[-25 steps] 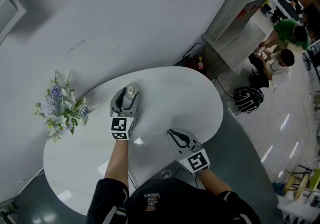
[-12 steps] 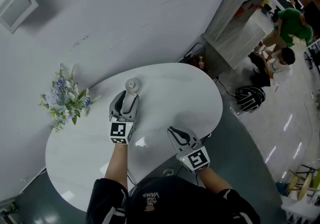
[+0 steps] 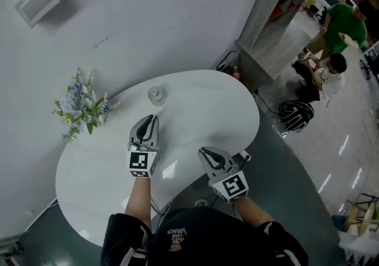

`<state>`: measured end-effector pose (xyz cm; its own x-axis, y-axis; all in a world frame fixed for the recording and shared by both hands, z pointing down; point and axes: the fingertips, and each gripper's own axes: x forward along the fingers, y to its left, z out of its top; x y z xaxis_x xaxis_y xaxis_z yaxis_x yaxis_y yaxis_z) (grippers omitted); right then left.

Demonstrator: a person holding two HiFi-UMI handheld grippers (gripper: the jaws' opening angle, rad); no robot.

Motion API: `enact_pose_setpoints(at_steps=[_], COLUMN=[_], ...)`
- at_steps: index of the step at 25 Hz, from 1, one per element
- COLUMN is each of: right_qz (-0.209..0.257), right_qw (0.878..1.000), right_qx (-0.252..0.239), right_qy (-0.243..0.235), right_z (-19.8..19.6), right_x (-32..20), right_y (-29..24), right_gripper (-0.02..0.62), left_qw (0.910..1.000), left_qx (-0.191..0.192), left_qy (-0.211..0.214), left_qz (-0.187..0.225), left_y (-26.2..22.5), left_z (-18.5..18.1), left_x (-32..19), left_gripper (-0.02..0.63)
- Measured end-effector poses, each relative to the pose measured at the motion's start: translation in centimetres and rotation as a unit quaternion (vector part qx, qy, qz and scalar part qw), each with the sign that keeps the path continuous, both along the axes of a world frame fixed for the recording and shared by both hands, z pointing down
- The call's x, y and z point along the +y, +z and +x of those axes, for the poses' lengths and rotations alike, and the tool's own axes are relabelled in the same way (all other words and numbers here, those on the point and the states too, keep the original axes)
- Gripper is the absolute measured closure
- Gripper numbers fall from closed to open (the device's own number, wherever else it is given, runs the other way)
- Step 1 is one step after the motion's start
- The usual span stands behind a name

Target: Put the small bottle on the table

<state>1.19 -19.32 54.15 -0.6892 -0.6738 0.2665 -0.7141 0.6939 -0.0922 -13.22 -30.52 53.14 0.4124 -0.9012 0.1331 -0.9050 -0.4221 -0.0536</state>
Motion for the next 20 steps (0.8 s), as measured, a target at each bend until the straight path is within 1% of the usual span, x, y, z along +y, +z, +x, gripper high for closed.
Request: enact_pose_setpoints(at_steps=[5,14,20], right_qz=[0.003,0.015,0.023], right_qw=[1.000,1.000,0.999], right_qx=[-0.004,-0.014,-0.020], right_qy=[0.008,0.016,0.016], right_z=[0.8,1.5,1.6], right_x=[2.3,6.2,8.8], right_y=[-0.7,-1.7,-2.4], right_gripper=[0.540,0.538,0.538], left_qw=[1.0000,0.9999,1.0000], left_qx=[0.000,-0.007,-0.007], left_qy=[-0.003,0.007,-0.001], left_qz=[0.005,-0.005,-0.005], left_y=[-1.2,-2.0,-2.7], left_z=[0.7,2.2,2.4], left_x=[3.2,9.3,13.3], left_gripper=[0.565,0.575,0.584])
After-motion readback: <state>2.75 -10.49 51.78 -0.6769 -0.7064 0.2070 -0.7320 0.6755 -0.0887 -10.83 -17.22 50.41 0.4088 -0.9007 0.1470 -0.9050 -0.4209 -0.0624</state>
